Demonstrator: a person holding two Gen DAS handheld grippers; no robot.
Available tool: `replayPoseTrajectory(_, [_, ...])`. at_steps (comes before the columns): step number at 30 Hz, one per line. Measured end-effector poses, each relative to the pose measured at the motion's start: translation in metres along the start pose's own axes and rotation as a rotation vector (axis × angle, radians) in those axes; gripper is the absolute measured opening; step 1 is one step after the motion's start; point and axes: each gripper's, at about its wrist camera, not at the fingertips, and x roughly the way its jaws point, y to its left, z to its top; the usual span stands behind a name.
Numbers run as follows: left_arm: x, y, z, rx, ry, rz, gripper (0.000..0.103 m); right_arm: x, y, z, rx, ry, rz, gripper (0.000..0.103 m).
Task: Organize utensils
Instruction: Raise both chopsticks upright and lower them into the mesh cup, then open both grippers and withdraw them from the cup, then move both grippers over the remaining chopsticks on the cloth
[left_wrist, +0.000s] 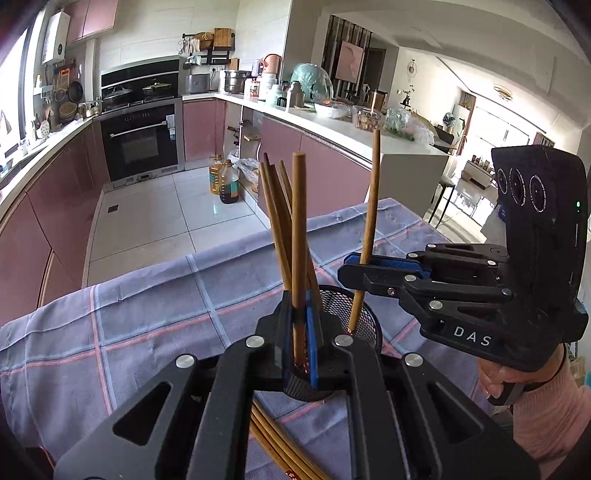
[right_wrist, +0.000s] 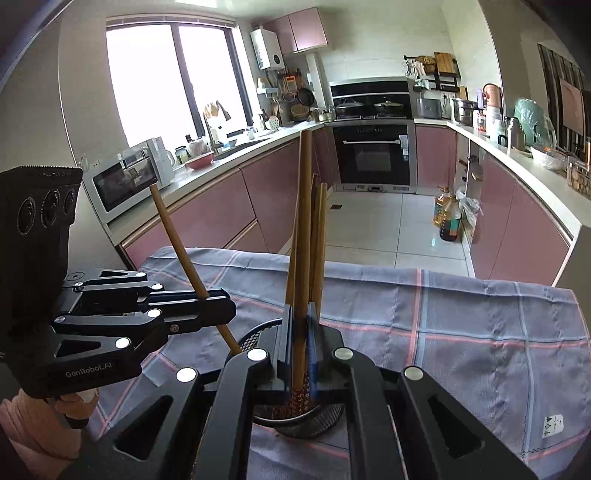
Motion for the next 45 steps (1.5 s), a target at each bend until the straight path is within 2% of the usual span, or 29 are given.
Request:
replayPoseTrajectory(8, [0.018, 0.012, 0.003, -0.04, 0.011, 0.009, 0.008, 0.015, -0.005, 0.001, 0.032, 0.013, -0.015, 0.008])
replayPoseTrajectory(11, [0.019, 0.014, 0.002, -0.054, 0.009, 0.004, 0.015, 0.016, -0.008, 0.001, 0.045, 0.012, -0.012, 0.008])
replayPoseTrajectory(13, [0.019, 0.016, 0.0, -0.064, 0.008, 0.002, 0.019, 0.016, -0.01, 0.001, 0.055, 0.007, -0.013, 0.018])
replayPoseTrajectory(15, [0.018, 0.019, -0.005, -0.073, 0.002, 0.001, 0.019, 0.014, -0.012, 0.0, 0.065, 0.005, -0.014, 0.019])
replayPoseTrajectory(21, [-0.004, 0.024, -0.025, -0.088, -0.055, 0.026, 0.026, -0.004, -0.005, -0.009, 0.049, -0.031, -0.009, 0.026])
replayPoseTrajectory(25, [-0.032, 0.025, -0.043, -0.078, -0.119, 0.049, 0.035, -0.025, 0.009, -0.018, 0.004, -0.057, 0.034, 0.03])
replayPoseTrajectory(26, [-0.038, 0.026, -0.049, -0.08, -0.129, 0.046, 0.035, -0.031, 0.013, -0.02, -0.013, -0.063, 0.043, 0.034])
replayPoseTrajectory(27, [-0.043, 0.026, -0.055, -0.081, -0.134, 0.045, 0.035, -0.031, 0.013, -0.02, -0.013, -0.063, 0.043, 0.038])
replayPoseTrajectory(30, [-0.053, 0.027, -0.076, -0.081, -0.13, 0.066, 0.038, -0.044, 0.025, -0.032, -0.055, -0.07, 0.064, 0.04])
replayPoseTrajectory(35, [-0.055, 0.03, -0.112, -0.09, -0.072, 0.083, 0.038, -0.043, 0.044, -0.058, -0.098, -0.01, 0.117, 0.041])
replayPoseTrajectory(41, [-0.048, 0.029, -0.147, -0.106, 0.003, 0.084, 0.038, -0.012, 0.062, -0.093, -0.112, 0.132, 0.154, 0.041])
replayPoseTrajectory(45, [-0.037, 0.028, -0.161, -0.117, 0.047, 0.084, 0.039, 0.009, 0.072, -0.111, -0.11, 0.203, 0.143, 0.041])
